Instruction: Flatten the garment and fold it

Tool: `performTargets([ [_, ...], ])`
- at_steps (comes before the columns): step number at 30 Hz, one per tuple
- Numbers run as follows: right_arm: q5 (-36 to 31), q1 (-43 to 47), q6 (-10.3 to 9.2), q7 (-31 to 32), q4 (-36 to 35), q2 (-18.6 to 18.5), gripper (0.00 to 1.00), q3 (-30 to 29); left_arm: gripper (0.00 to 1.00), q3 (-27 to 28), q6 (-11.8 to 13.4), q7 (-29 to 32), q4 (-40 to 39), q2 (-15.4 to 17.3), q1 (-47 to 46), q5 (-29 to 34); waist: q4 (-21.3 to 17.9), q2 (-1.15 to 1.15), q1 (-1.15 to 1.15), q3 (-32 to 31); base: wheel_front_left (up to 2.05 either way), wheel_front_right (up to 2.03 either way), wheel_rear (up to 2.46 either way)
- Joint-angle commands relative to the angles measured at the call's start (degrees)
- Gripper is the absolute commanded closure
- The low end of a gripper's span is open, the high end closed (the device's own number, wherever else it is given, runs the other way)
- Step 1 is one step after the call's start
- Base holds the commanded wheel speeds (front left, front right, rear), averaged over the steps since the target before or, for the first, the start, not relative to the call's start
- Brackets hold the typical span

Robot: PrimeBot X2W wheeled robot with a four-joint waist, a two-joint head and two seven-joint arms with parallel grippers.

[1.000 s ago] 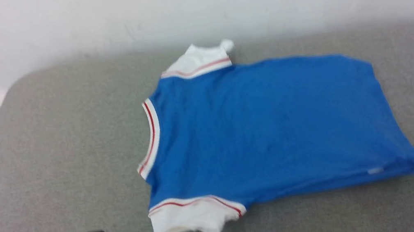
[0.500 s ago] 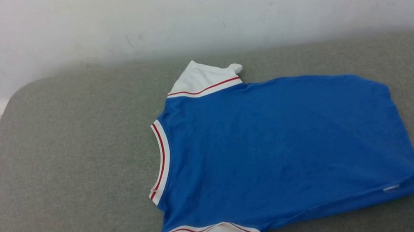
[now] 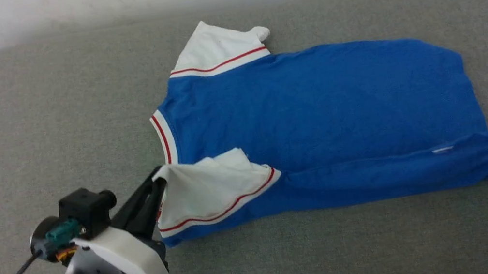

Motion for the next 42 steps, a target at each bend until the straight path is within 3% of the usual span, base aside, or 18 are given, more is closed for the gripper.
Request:
performTargets([
  [1, -0.68, -1.78, -0.11, 0.74, -0.12, 1.01, 1.0, -0.74, 1.0, 0.46, -0.53, -0.55, 1.54, -0.54, -2.65, 0.91, -1.39, 0.0, -0.01, 4.27, 0.0, 0.0, 0.0],
  [11, -4.27, -8.51, -0.11, 3.56, 3.18, 4.17, 1.0, -1.4, 1.0, -1.11, -3.16, -1.38, 12.15, -3.02, -12.93, 3.9, -2.27, 0.0, -0.01, 9.63, 0.0, 0.0, 0.0],
  [17, -6.62, -11.29, -0.11, 4.12, 6.27, 6.01, 1.0, 0.52, 1.0, -2.82, -4.73, -4.21, 20.38, -6.36, -16.18, 4.88, -2.3, 0.0, -0.01, 10.57, 0.0, 0.0, 0.0],
  [18, -8.25, -11.66, -0.11, 3.65, 6.65, 5.59, 0.83, 1.15, 1.0, -3.25, -4.88, -4.78, 22.0, -6.76, -16.62, 5.4, -2.24, 0.0, -0.01, 10.4, 0.0, 0.0, 0.0],
  [19, -9.54, -11.98, -0.11, 2.91, 7.21, 5.53, 0.03, 1.32, 1.0, -3.54, -4.88, -5.43, 23.65, -7.21, -16.97, 5.82, -2.2, 0.0, -0.01, 10.11, 0.0, 0.0, 0.0],
  [20, -9.69, -12.18, -0.11, 2.39, 8.13, 6.31, 0.0, 0.74, 0.46, -3.63, -4.73, -6.25, 25.23, -7.75, -17.18, 6.02, -2.18, 0.0, -0.01, 9.65, 0.0, 0.0, 0.0],
  [21, -9.59, -12.21, -0.11, 2.09, 8.85, 7.17, 0.0, 0.46, 0.0, -3.62, -4.51, -6.87, 26.8, -8.34, -17.22, 5.97, -2.17, 0.0, -0.01, 9.04, 0.0, 0.0, 0.0],
  [26, -11.3, -11.01, -0.11, 0.73, 10.71, 9.72, 0.0, -1.2, 0.0, -2.12, -3.45, -10.47, 31.36, -10.68, -15.92, 3.97, -2.05, 0.0, -0.01, 5.07, 0.0, 0.0, 0.0],
  [32, -14.09, -7.8, -0.11, 0.98, 10.34, 13.18, 0.0, -5.91, 0.0, 0.76, -1.1, -13.39, 30.19, -11.67, -11.42, 0.89, -1.96, 0.0, -0.01, 0.76, 0.0, 0.0, 0.0],
  [38, -18.16, -1.72, -0.11, 2.13, 5.17, 21.73, 0.0, -14.33, 0.0, 3.16, 4.26, -13.28, 24.05, -12.25, -2.58, -2.25, -2.0, 0.0, -0.01, -2.35, 0.0, 0.0, 0.0],
  [42, -19.91, 2.28, -0.11, 3.5, -0.39, 27.5, 0.0, -18.87, 0.0, 1.96, 7.05, -9.3, 19.12, -11.75, 2.2, -2.89, -2.01, 0.0, -0.01, -2.71, 0.0, 0.0, 0.0],
])
